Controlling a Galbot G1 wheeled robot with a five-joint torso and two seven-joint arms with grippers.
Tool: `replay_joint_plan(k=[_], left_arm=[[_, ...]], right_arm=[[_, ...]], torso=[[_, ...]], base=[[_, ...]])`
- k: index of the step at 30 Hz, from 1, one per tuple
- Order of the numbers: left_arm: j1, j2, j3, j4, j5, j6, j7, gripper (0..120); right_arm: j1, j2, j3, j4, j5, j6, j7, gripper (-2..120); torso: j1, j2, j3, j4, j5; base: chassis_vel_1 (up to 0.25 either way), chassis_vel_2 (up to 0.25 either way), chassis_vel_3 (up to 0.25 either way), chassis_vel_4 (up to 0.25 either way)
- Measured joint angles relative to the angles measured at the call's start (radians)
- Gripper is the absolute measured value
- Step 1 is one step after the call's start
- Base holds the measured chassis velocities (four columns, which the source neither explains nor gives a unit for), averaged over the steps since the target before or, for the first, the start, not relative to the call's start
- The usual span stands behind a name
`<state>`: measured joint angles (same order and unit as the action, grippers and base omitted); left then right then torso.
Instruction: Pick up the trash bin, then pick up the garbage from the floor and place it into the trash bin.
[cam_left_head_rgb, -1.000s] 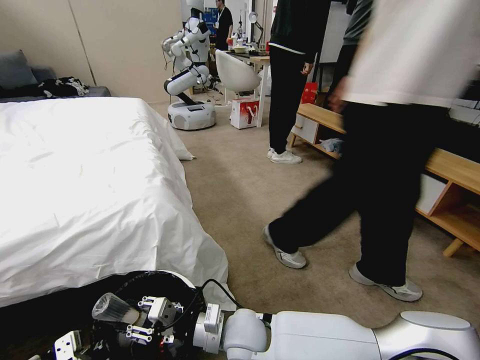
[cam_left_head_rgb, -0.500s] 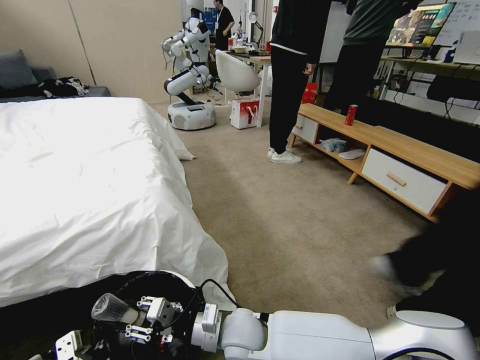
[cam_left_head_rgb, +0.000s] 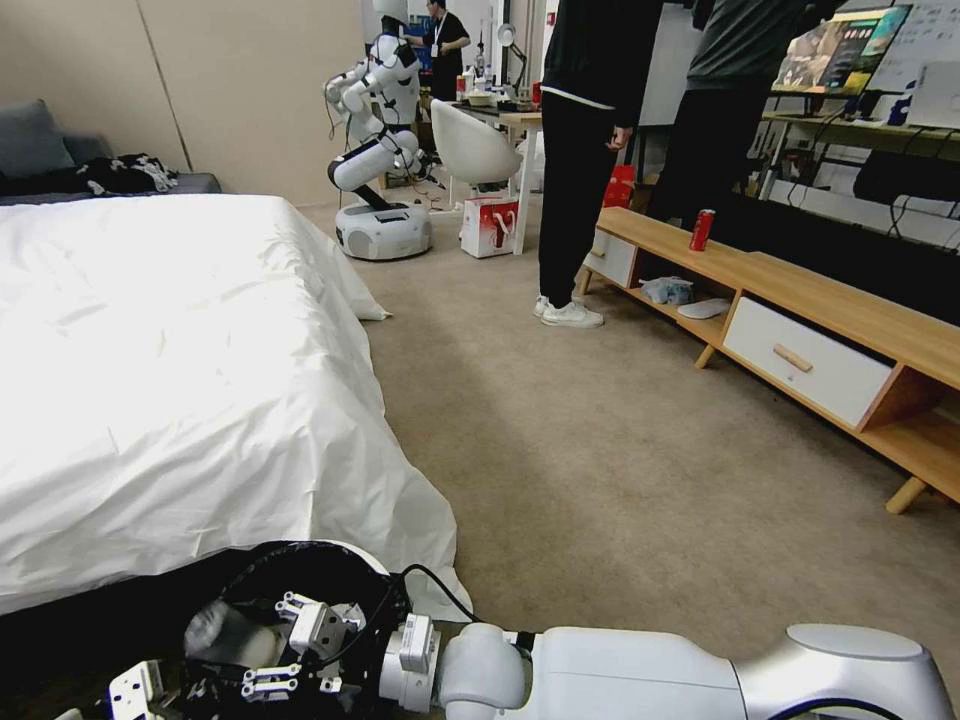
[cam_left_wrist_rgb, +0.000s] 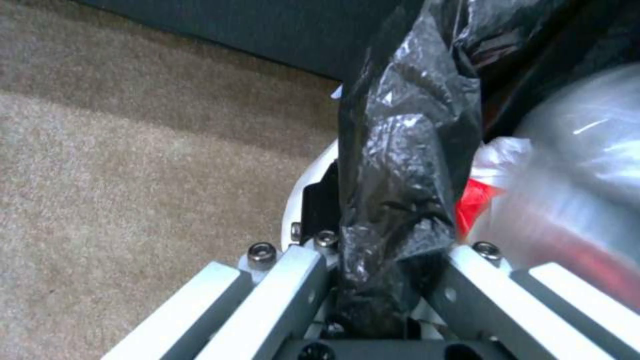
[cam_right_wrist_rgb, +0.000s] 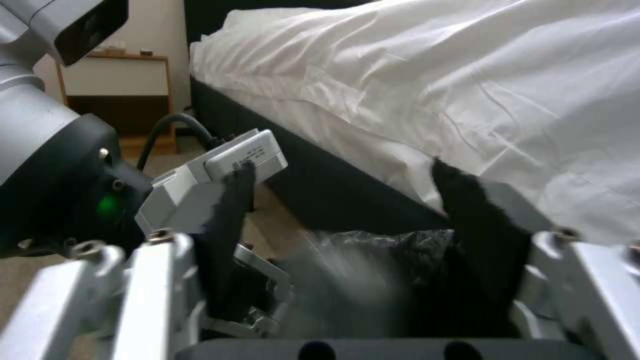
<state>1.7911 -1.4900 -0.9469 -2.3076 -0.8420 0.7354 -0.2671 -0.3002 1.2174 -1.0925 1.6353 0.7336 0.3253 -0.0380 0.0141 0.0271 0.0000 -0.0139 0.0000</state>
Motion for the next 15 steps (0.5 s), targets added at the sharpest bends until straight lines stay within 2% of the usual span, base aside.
replay_joint_plan(k=[2,7,15], left_arm=[[0.001,-0.001,0.0,0.0,0.0,0.0,0.0,0],[0.003,-0.001,0.0,0.0,0.0,0.0,0.0,0],[0.003,-0.003,0.004,-0.001,0.006,0.0,0.0,0]], right_arm=[[0.0,-0.006,0.001,0.004,0.0,0.0,0.0,88],[0.0,-0.016,0.004,0.007,-0.004,0.0,0.0,98],[0.0,-0.033,0.015,0.015,-0.008,0.001,-0.001,87]], torso=[[0.0,0.0,0.0,0.0,0.0],[0.0,0.0,0.0,0.0,0.0],[0.0,0.0,0.0,0.0,0.0]], base=[[0.0,0.0,0.0,0.0],[0.0,0.0,0.0,0.0],[0.0,0.0,0.0,0.0]])
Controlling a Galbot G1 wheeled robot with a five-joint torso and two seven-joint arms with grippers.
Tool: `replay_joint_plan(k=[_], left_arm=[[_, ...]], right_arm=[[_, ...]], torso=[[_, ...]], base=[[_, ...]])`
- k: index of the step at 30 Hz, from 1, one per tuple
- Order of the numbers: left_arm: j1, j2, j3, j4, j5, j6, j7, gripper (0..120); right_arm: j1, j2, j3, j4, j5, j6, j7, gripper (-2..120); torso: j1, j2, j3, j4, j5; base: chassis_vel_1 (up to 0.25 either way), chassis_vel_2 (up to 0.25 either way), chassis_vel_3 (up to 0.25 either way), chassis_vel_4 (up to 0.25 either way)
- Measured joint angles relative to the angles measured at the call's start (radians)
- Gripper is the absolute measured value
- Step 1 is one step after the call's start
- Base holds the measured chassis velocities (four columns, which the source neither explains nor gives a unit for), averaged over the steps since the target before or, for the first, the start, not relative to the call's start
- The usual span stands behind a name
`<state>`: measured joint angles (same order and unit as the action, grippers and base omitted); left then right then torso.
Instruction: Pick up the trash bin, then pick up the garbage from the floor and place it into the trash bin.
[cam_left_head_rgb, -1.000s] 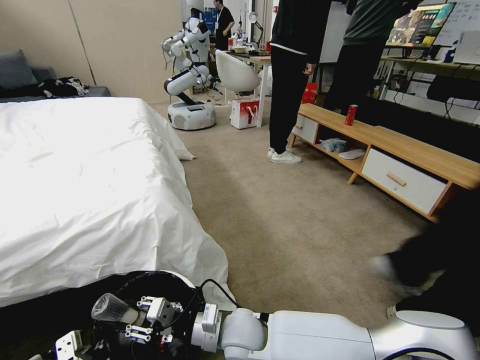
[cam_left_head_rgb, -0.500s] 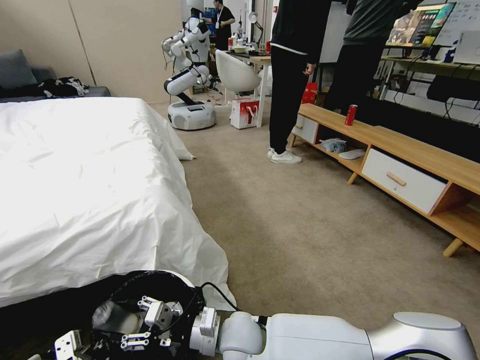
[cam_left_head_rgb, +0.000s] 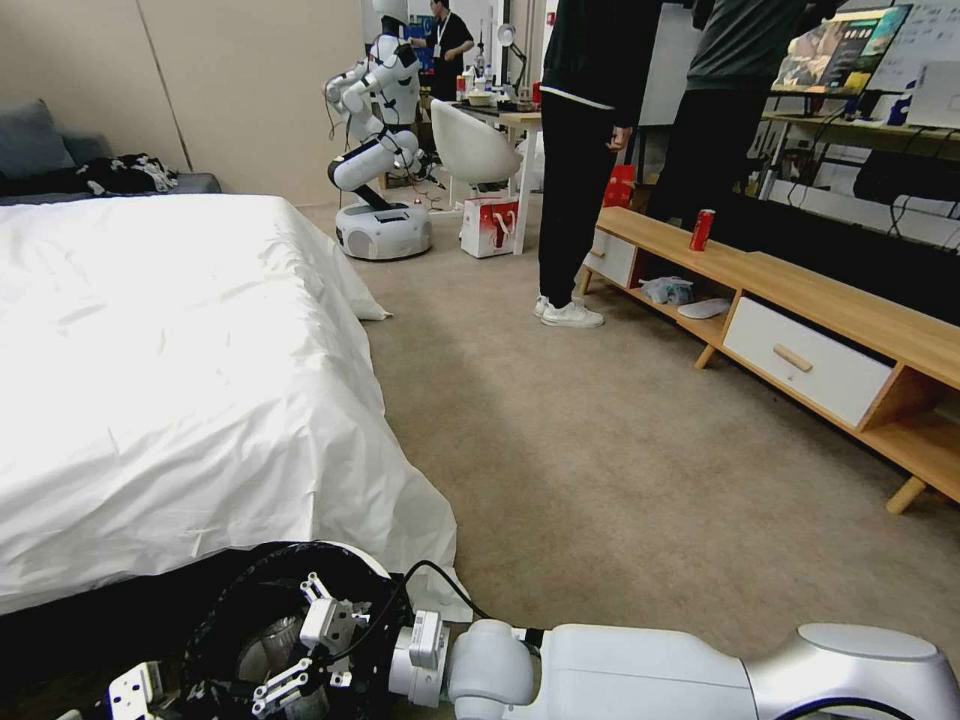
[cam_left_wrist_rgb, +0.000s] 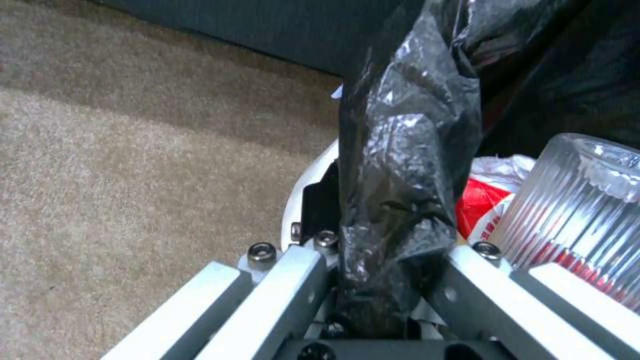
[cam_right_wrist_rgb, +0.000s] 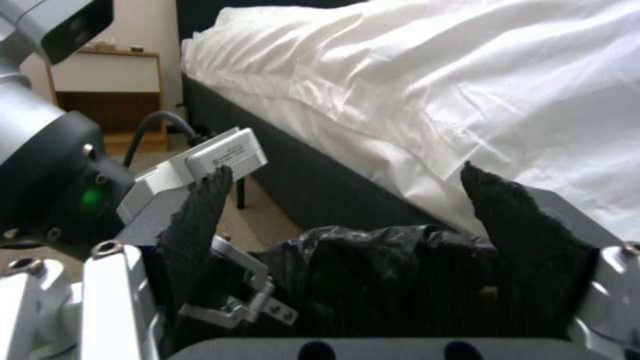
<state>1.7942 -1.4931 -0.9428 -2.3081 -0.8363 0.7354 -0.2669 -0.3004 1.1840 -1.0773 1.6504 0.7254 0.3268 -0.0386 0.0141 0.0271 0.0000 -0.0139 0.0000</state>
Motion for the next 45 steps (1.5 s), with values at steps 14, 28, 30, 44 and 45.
replay_joint_plan(k=[14,28,30,44,45], left_arm=[[-0.001,0.0,0.0,0.005,0.001,0.0,0.002,0],[0.002,0.001,-0.002,0.005,0.004,0.0,0.003,0],[0.003,0.001,-0.002,0.005,0.004,0.0,0.003,0],[0.001,0.002,-0.011,-0.003,0.0,0.0,0.005,0],[0.001,0.002,-0.011,-0.003,0.0,0.0,0.005,0]], right_arm=[[0.012,-0.031,0.125,0.047,0.009,0.006,0.01,89],[-0.007,-0.099,0.346,0.137,0.05,0.001,0.027,95],[-0.018,-0.122,0.393,0.162,0.057,-0.009,0.032,96],[-0.152,-0.308,0.749,0.28,-0.009,-0.17,0.172,100],[-0.152,-0.308,0.749,0.28,-0.009,-0.17,0.172,100]], torso=[[0.0,0.0,0.0,0.0,0.0],[0.0,0.0,0.0,0.0,0.0001],[0.0,0.0,0.0,-0.0001,0.0001],[0.0,0.0,0.0,0.0,0.0002],[0.0,0.0,0.0,0.0,0.0002]], base=[[0.0,0.0,0.0,0.0],[0.0,0.0,0.0,0.0],[0.0,0.0,0.0,0.0],[0.0,0.0,0.0,0.0],[0.0,0.0,0.0,0.0]])
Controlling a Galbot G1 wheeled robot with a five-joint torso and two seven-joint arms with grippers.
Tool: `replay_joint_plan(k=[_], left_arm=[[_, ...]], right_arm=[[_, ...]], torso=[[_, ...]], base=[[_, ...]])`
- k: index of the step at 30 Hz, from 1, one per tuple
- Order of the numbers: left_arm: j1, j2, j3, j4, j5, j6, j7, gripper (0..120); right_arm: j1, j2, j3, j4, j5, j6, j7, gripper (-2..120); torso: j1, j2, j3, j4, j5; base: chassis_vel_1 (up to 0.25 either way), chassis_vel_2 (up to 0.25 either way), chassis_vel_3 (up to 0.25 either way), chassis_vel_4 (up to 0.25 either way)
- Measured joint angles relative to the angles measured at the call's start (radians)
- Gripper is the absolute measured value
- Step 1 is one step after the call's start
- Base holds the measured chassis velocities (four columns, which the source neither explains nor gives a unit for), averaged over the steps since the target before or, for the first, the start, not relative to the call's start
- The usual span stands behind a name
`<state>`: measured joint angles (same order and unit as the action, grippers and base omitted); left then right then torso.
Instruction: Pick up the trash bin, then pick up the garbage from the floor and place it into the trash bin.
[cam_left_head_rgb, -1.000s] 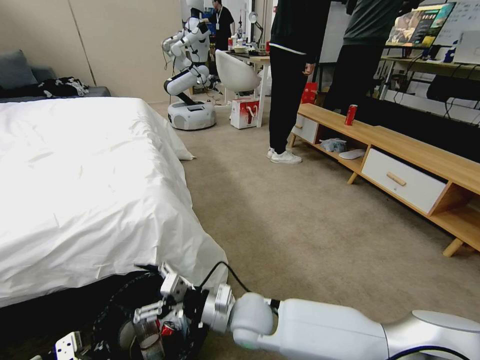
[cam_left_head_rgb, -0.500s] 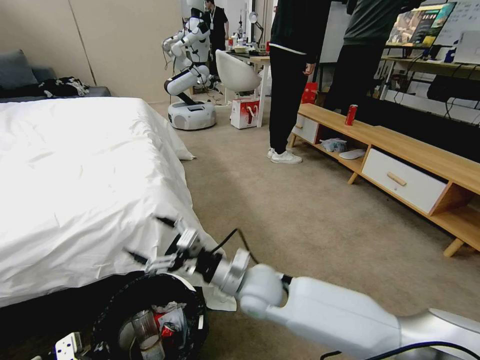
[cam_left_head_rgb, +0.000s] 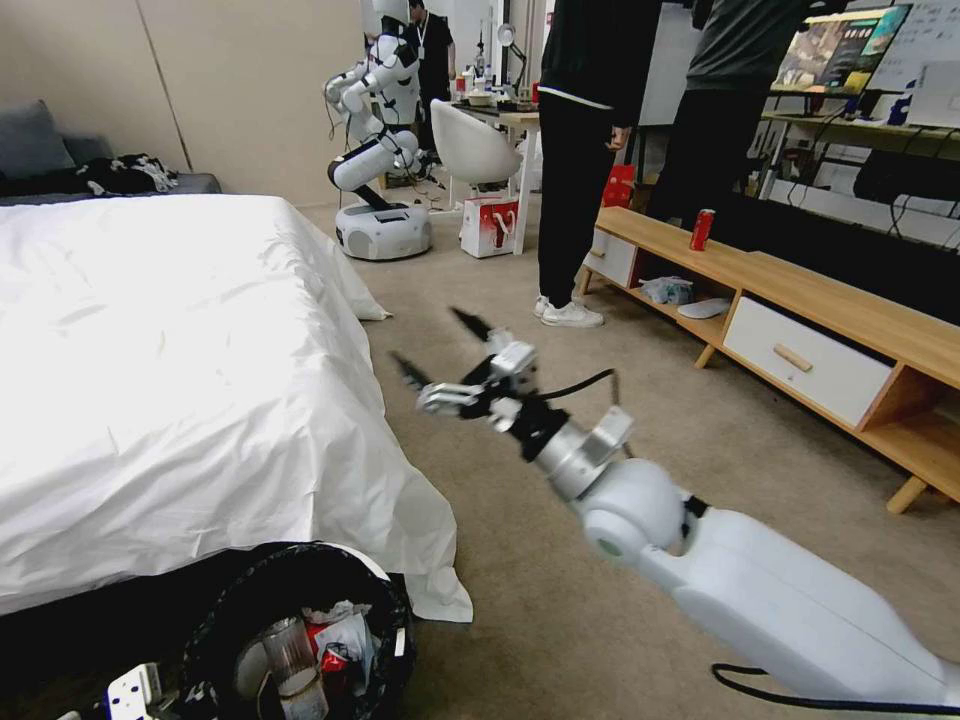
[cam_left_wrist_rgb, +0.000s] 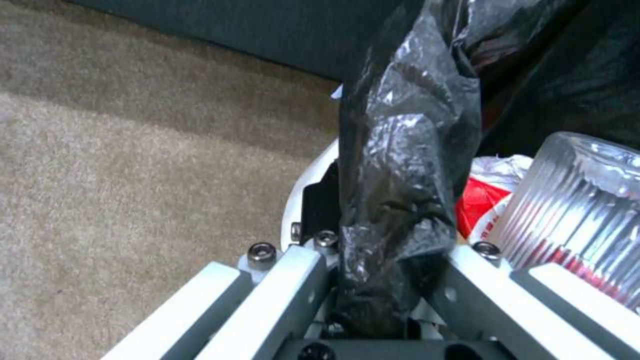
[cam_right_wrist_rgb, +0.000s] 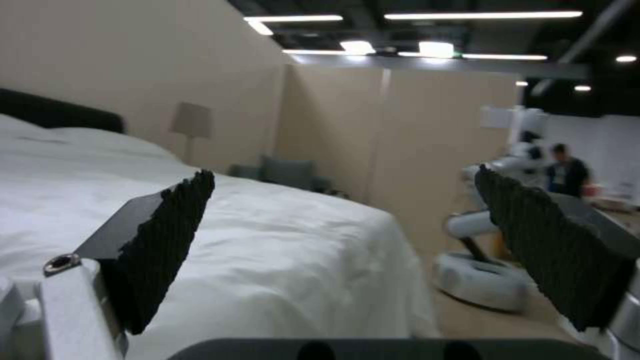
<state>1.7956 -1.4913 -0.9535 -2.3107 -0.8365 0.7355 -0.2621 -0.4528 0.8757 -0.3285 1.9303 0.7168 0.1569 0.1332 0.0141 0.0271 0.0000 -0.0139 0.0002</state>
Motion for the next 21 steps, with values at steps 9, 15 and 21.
replay_joint_plan(k=[9,15,21], left_arm=[[0.015,-0.01,-0.012,-0.012,0.007,0.0,0.012,0],[0.033,-0.017,-0.018,-0.026,0.017,0.0,0.018,0],[0.035,-0.025,-0.019,-0.031,0.04,-0.001,0.029,0]], right_arm=[[-0.146,-0.063,0.206,0.026,-0.029,-0.057,0.086,100],[-0.37,-0.062,0.502,0.07,-0.093,-0.139,0.176,100],[-0.525,-0.02,0.691,0.14,-0.154,-0.218,0.245,100]], torso=[[0.0,0.0,0.0,0.0002,0.0],[0.0,0.0,0.0,-0.0001,0.0002],[0.0,0.0,0.0,0.0,0.0]], base=[[0.0,0.0,0.0,0.0],[0.0,0.0,0.0,0.0],[0.0,0.0,0.0,0.0]])
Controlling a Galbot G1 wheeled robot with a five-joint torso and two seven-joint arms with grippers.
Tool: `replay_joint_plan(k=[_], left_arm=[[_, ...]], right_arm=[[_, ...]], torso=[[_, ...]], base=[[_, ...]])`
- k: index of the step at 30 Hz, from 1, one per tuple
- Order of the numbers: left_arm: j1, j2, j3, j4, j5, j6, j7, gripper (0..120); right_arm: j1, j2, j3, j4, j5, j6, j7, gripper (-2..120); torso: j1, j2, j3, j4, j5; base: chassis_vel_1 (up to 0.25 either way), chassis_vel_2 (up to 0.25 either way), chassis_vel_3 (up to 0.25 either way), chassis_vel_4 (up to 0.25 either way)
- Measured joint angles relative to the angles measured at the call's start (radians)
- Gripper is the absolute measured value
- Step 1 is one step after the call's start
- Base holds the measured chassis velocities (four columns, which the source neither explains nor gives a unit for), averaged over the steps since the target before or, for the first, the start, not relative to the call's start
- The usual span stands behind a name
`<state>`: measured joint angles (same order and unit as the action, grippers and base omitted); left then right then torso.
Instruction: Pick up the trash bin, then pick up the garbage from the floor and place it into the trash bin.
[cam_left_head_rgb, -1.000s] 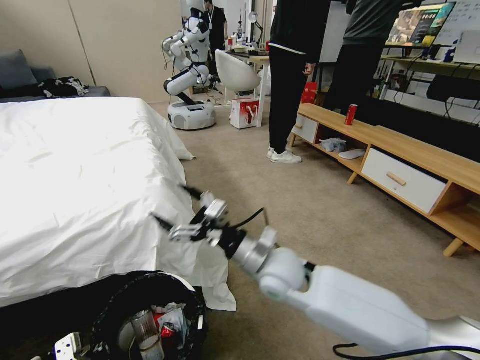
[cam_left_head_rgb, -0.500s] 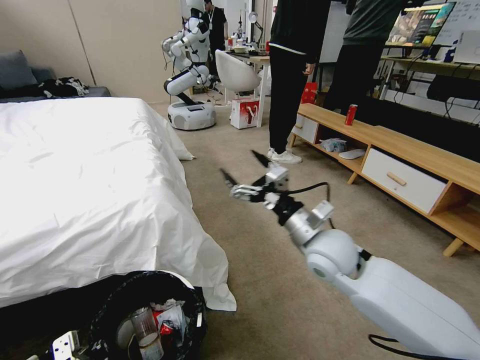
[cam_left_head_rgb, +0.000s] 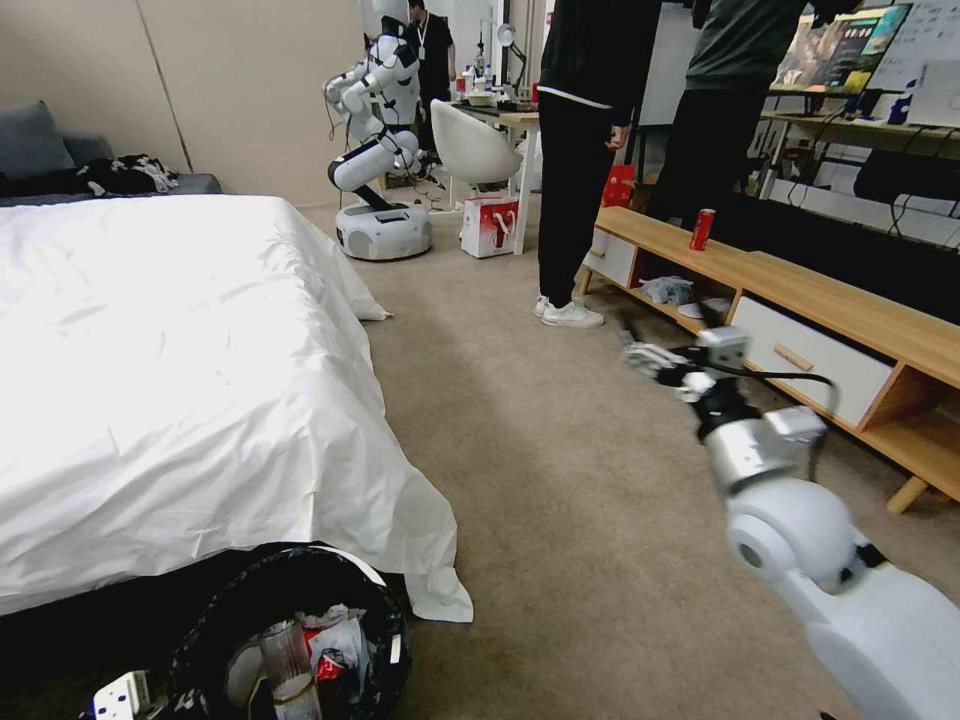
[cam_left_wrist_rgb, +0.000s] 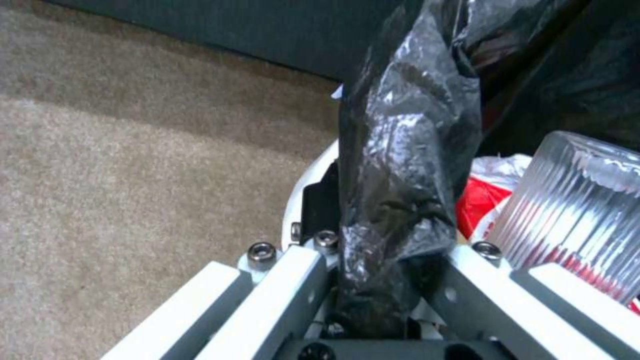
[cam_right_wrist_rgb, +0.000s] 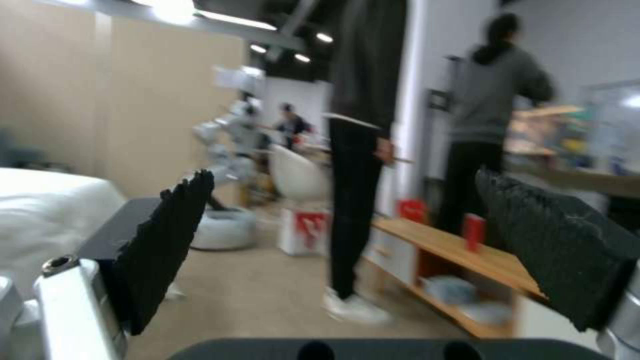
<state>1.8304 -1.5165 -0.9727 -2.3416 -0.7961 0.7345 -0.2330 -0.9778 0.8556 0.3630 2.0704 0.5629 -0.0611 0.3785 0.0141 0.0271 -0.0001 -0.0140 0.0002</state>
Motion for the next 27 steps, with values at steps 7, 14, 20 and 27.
replay_joint_plan(k=[7,14,20,27], left_arm=[[-0.005,-0.005,0.013,0.0,0.027,-0.004,0.013,0],[-0.008,-0.006,0.028,0.007,0.052,-0.009,0.027,0],[-0.011,0.001,0.04,0.015,0.067,-0.012,0.04,0],[-0.013,0.013,0.037,0.016,0.077,-0.017,0.054,0]], right_arm=[[-0.237,0.064,0.114,0.108,-0.08,-0.053,0.079,100],[-0.387,0.137,0.142,0.131,-0.212,0.0,0.052,100],[-0.467,0.171,0.134,0.124,-0.291,0.064,0.023,100],[-0.505,0.176,0.136,0.108,-0.31,0.082,0.018,100]], torso=[[0.0,0.0,0.0,0.0001,-0.0002],[0.0,0.0,0.0,0.0002,-0.0002],[0.0,0.0,0.0,0.0001,-0.0003],[0.0,0.0,0.0,0.0001,-0.0003]], base=[[0.0,0.0,0.0,0.0],[0.0,0.0,0.0,0.0],[0.0,0.0,0.0,0.0],[0.0,0.0,0.0,0.0]])
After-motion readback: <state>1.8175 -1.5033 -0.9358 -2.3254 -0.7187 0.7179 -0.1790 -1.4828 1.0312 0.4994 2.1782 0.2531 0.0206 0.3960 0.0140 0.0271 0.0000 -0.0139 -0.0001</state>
